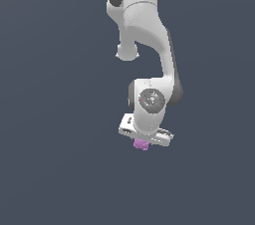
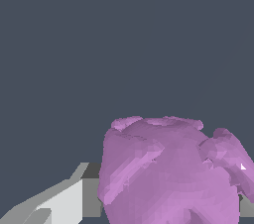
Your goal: Pick up the object and move it to a goal position.
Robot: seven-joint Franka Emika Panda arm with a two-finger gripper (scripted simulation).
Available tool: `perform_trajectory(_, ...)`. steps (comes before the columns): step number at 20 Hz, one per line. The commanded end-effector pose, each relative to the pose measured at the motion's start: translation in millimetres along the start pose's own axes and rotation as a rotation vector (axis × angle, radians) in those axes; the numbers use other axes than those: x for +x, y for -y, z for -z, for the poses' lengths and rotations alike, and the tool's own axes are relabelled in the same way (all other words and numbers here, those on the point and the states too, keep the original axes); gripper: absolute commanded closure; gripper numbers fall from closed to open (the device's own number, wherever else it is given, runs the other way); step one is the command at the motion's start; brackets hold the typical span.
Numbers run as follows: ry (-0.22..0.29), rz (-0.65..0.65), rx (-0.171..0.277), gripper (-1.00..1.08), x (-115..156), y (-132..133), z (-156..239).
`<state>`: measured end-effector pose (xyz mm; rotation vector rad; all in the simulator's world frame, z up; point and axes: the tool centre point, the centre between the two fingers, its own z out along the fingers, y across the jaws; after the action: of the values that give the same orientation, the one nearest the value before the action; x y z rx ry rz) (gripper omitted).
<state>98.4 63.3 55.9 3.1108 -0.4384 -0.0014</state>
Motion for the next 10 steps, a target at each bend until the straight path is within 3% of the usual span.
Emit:
perform_trajectory(1,-0.001,-0.001,0.000,1.08,-2.7,-11.4,8.3)
perform_trajectory(10,-0.001,-0.001,0.000,1.08,-21.3,-79.5,56.2)
